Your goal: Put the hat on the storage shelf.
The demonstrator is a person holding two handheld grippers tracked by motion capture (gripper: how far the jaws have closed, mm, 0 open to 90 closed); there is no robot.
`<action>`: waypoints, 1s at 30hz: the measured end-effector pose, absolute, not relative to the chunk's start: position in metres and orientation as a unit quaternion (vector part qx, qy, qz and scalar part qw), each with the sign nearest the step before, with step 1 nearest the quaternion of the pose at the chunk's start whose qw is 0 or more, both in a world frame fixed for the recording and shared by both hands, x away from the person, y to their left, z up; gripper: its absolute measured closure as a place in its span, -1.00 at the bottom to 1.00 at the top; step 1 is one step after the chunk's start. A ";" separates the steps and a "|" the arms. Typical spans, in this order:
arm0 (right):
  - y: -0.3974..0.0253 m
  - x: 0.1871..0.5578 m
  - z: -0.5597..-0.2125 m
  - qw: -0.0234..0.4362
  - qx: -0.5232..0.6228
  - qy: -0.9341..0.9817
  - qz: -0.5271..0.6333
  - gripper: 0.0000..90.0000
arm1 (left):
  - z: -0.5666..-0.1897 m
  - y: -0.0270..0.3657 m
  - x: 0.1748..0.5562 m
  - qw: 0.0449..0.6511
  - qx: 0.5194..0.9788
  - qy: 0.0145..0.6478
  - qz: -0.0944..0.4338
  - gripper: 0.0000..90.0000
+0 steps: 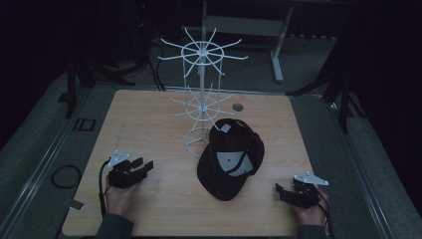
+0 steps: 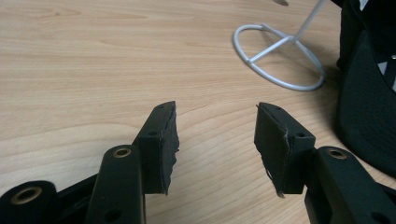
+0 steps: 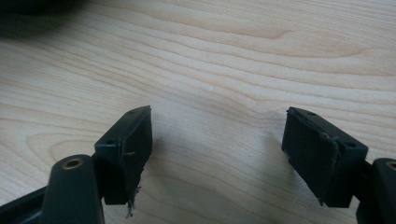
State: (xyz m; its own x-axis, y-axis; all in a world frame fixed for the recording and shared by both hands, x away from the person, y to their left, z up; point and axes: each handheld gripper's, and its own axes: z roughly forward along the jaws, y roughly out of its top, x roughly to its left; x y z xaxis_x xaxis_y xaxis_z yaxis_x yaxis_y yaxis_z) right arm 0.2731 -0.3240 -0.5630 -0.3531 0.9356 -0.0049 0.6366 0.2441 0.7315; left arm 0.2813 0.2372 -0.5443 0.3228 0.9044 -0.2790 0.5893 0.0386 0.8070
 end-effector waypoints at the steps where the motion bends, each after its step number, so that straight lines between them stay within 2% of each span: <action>1: -0.324 0.273 -0.563 0.229 0.521 0.755 0.327 -0.47 | -0.544 0.237 0.281 0.459 0.672 0.556 0.172 0.10; 16: -0.323 0.274 -0.563 0.229 0.522 0.755 0.326 -0.47 | -0.529 0.240 0.279 0.467 0.674 0.554 0.145 0.23; 30: -0.323 0.274 -0.563 0.228 0.521 0.755 0.326 -0.47 | -0.494 0.206 0.288 0.469 0.714 0.501 0.139 0.19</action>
